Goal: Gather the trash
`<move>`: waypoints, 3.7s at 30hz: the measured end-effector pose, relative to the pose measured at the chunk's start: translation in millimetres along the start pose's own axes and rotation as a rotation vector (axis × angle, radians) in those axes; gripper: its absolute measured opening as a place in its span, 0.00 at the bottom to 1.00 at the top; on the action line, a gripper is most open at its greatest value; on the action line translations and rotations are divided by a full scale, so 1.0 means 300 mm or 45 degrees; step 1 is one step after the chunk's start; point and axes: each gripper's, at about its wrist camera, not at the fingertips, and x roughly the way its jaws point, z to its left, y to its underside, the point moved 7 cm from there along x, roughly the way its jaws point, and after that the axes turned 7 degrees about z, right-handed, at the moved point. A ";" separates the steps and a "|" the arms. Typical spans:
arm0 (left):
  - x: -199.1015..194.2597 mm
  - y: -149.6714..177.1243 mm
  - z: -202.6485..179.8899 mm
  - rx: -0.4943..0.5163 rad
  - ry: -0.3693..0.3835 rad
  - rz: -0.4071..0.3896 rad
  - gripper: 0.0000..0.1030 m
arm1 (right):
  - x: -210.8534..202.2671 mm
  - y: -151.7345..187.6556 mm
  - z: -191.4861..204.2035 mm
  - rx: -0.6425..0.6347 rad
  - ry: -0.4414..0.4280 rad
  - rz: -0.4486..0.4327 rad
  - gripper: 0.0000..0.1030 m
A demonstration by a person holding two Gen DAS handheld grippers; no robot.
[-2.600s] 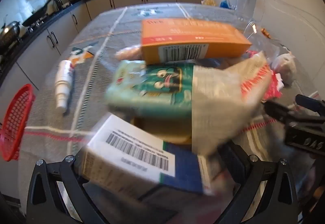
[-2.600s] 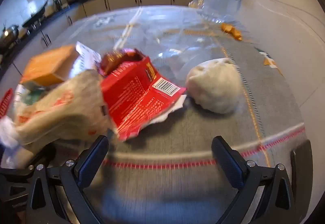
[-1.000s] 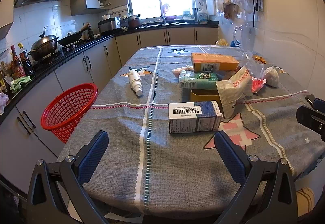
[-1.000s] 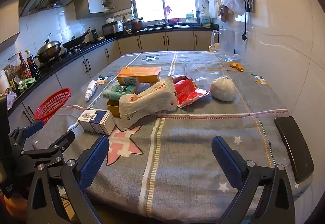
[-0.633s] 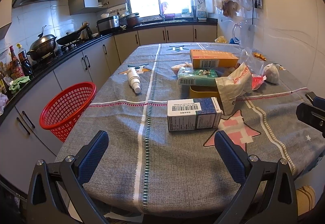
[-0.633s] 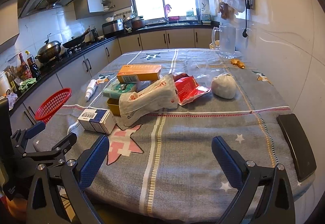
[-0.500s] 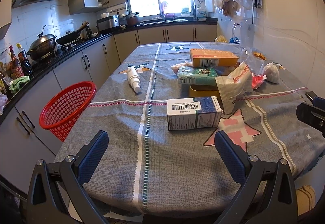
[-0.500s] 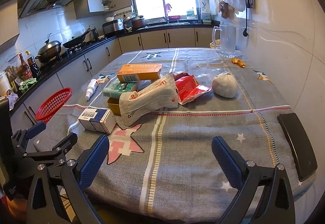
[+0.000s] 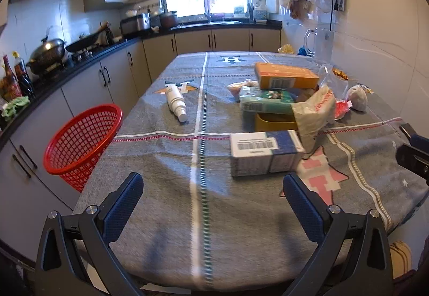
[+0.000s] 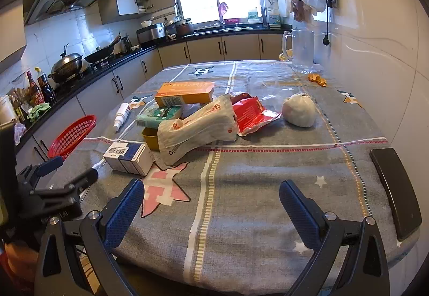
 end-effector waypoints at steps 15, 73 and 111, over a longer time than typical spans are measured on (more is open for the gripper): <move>0.169 -0.174 -0.094 0.167 0.516 0.145 0.91 | 0.005 -0.012 -0.031 0.051 -0.012 0.006 0.99; 0.081 -0.082 -0.107 0.129 0.425 0.128 0.33 | 0.237 -0.231 0.086 0.283 -0.349 0.219 0.31; 0.100 -0.124 0.794 -0.442 -0.082 0.032 0.33 | 0.449 -0.388 0.952 -0.308 -0.680 0.409 0.31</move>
